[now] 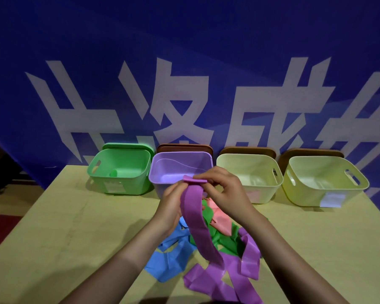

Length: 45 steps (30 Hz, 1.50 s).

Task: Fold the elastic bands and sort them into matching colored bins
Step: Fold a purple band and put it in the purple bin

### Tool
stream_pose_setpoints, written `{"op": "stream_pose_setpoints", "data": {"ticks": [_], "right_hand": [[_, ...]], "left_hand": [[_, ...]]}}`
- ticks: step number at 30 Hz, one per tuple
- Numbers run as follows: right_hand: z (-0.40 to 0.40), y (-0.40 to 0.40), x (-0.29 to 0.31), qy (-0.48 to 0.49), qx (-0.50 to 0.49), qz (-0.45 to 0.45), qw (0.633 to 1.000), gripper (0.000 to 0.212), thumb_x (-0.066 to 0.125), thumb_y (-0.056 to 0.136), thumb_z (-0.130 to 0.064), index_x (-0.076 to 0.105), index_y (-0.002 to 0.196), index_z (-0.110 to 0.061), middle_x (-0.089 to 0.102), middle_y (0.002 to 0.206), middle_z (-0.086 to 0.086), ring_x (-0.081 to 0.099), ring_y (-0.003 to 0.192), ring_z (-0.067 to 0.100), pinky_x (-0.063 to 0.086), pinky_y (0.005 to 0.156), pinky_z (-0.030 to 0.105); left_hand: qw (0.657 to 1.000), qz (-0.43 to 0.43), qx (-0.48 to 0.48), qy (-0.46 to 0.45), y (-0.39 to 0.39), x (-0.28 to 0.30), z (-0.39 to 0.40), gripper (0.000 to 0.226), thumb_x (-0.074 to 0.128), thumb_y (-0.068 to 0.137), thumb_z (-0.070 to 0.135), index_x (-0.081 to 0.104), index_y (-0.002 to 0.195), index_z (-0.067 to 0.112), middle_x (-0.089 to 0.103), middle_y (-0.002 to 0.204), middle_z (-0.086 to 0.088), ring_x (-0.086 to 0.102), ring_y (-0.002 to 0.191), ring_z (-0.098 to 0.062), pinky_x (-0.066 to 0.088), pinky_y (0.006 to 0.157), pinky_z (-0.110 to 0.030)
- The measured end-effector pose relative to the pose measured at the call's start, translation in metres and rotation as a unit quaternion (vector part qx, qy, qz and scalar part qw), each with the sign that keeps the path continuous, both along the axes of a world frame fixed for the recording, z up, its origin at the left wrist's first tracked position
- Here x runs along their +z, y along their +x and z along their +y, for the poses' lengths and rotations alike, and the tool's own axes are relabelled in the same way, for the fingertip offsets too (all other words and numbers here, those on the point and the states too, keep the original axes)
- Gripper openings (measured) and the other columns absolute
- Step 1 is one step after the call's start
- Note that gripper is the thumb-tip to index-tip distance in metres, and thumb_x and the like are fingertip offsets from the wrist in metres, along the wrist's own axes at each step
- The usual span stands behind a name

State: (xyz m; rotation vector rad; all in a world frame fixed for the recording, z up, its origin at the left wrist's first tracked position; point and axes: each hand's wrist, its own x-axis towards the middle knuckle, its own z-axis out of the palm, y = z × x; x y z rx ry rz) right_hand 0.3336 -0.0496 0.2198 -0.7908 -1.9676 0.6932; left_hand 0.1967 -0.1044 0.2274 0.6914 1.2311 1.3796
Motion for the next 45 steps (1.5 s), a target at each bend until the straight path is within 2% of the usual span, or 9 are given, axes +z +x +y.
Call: {"op": "stream_pose_setpoints", "data": {"ticks": [10, 15, 18, 23, 27, 31, 37, 40, 45], "right_hand": [[0.001, 0.008, 0.003, 0.074, 0.033, -0.114, 0.99, 0.034, 0.049, 0.086, -0.021, 0.073, 0.109, -0.015, 0.06, 0.095, 0.0, 0.048, 0.082, -0.005, 0.035, 0.077, 0.004], [0.005, 0.011, 0.004, 0.113, 0.046, -0.19, 0.974, 0.036, 0.046, 0.088, -0.024, 0.071, 0.113, -0.017, 0.059, 0.097, 0.003, 0.058, 0.083, 0.013, 0.047, 0.072, 0.021], [0.007, 0.012, 0.004, 0.132, 0.057, -0.208, 0.968, 0.036, 0.047, 0.086, -0.019, 0.07, 0.114, -0.015, 0.058, 0.098, 0.003, 0.06, 0.084, 0.017, 0.052, 0.069, 0.034], [0.002, 0.008, 0.004, -0.052, 0.044, -0.068, 0.995, 0.03, 0.052, 0.092, -0.019, 0.068, 0.117, -0.015, 0.058, 0.097, -0.006, 0.056, 0.091, 0.002, 0.042, 0.081, 0.015], [0.001, 0.0, 0.0, -0.18, -0.011, 0.028, 0.983, 0.016, 0.066, 0.089, -0.016, 0.07, 0.103, -0.023, 0.066, 0.086, -0.005, 0.061, 0.079, 0.008, 0.052, 0.076, 0.03], [0.001, -0.003, -0.005, -0.156, -0.038, 0.023, 0.987, 0.018, 0.07, 0.086, -0.012, 0.067, 0.074, -0.026, 0.061, 0.066, -0.008, 0.053, 0.062, 0.004, 0.042, 0.061, 0.023], [0.001, -0.001, -0.003, -0.086, -0.034, -0.008, 0.996, 0.013, 0.068, 0.083, -0.023, 0.067, 0.071, -0.02, 0.054, 0.06, -0.008, 0.05, 0.06, 0.005, 0.035, 0.059, 0.017], [-0.002, -0.004, -0.004, -0.14, -0.031, 0.048, 0.988, 0.02, 0.069, 0.085, -0.015, 0.066, 0.07, -0.026, 0.057, 0.056, -0.012, 0.05, 0.056, 0.003, 0.039, 0.059, 0.02], [-0.007, -0.008, 0.002, -0.248, 0.001, 0.153, 0.957, 0.015, 0.062, 0.089, -0.003, 0.068, 0.076, -0.007, 0.058, 0.055, -0.009, 0.052, 0.054, 0.001, 0.042, 0.057, 0.013]], "left_hand": [[1.0, -0.008, 0.014, -0.019, -0.004, -0.013, 0.004, 0.028, 0.041, 0.098, 0.011, 0.068, 0.092, 0.006, 0.071, 0.084, -0.014, 0.061, 0.09, -0.036, 0.043, 0.094, -0.055], [0.996, -0.084, -0.04, -0.015, -0.008, -0.018, 0.007, 0.048, 0.024, 0.103, 0.03, 0.062, 0.11, 0.001, 0.071, 0.095, -0.014, 0.068, 0.083, -0.021, 0.054, 0.077, -0.03], [0.999, -0.031, -0.042, -0.007, -0.005, -0.019, 0.006, 0.032, 0.037, 0.102, 0.022, 0.065, 0.1, 0.006, 0.071, 0.087, -0.011, 0.068, 0.073, -0.016, 0.055, 0.064, -0.025], [0.997, 0.061, -0.009, 0.039, -0.005, -0.024, 0.007, 0.025, 0.044, 0.099, 0.008, 0.068, 0.096, 0.015, 0.072, 0.091, -0.004, 0.063, 0.09, -0.022, 0.046, 0.085, -0.034], [0.989, 0.135, -0.009, 0.057, -0.003, -0.022, 0.009, 0.024, 0.046, 0.099, 0.01, 0.067, 0.096, 0.019, 0.071, 0.095, -0.001, 0.062, 0.091, -0.018, 0.046, 0.085, -0.035], [0.972, 0.22, -0.034, 0.081, -0.001, -0.022, 0.01, 0.02, 0.05, 0.094, 0.027, 0.069, 0.097, 0.021, 0.071, 0.097, 0.0, 0.064, 0.093, -0.013, 0.047, 0.085, -0.026], [0.941, 0.305, -0.022, 0.143, -0.008, -0.025, 0.012, 0.042, 0.048, 0.089, 0.035, 0.061, 0.081, -0.004, 0.06, 0.07, -0.014, 0.05, 0.067, -0.008, 0.042, 0.065, -0.032], [0.928, 0.332, -0.004, 0.17, -0.008, -0.022, 0.013, 0.034, 0.05, 0.095, 0.025, 0.055, 0.072, 0.0, 0.055, 0.061, -0.003, 0.046, 0.06, -0.004, 0.04, 0.06, -0.025], [0.927, 0.344, 0.015, 0.148, -0.009, -0.026, 0.026, 0.032, 0.051, 0.096, 0.028, 0.067, 0.086, 0.002, 0.069, 0.078, -0.011, 0.062, 0.075, -0.023, 0.048, 0.072, -0.034]]}}
